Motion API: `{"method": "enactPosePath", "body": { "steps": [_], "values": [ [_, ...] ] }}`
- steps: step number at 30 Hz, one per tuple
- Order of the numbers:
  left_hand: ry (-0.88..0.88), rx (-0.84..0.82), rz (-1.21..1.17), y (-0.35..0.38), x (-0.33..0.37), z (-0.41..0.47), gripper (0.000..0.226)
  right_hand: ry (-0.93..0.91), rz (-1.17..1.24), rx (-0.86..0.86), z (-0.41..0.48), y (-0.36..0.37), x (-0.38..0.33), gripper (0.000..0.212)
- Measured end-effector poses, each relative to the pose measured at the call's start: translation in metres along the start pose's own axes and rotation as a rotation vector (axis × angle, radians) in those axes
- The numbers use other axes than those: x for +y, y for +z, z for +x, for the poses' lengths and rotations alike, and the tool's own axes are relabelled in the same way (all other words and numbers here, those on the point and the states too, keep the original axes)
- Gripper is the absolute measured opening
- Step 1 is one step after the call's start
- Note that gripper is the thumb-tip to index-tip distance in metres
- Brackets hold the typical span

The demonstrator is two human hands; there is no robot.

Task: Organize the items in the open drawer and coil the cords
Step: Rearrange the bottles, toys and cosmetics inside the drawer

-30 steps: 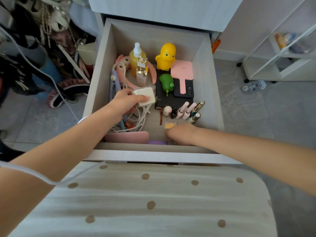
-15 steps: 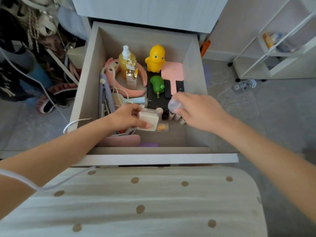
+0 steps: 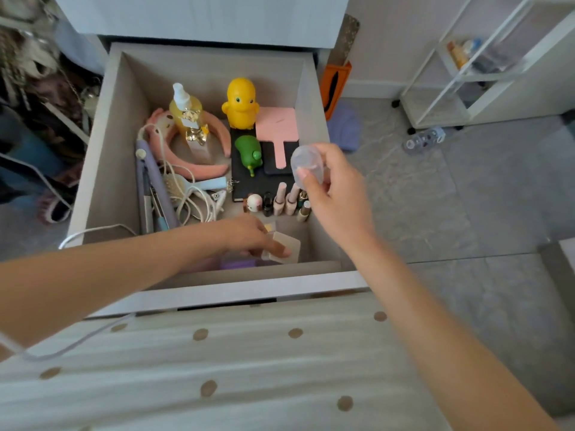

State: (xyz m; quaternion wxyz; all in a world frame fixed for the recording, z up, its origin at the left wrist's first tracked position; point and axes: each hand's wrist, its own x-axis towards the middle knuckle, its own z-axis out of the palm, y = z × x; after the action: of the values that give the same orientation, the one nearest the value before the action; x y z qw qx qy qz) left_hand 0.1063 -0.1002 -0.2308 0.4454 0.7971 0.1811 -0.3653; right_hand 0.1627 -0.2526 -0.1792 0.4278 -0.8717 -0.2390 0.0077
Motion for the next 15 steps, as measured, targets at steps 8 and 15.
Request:
{"method": "enactPosePath", "body": {
  "steps": [8,15],
  "values": [
    [-0.035,0.045,0.435,0.019,0.014,0.02,0.053,-0.075,-0.085,-0.06,-0.001,-0.002,0.001,0.026],
    [0.021,0.132,0.668,0.016,0.014,0.018,0.058,-0.077,-0.073,0.184,0.002,-0.001,0.003,0.041]
  ]
}}
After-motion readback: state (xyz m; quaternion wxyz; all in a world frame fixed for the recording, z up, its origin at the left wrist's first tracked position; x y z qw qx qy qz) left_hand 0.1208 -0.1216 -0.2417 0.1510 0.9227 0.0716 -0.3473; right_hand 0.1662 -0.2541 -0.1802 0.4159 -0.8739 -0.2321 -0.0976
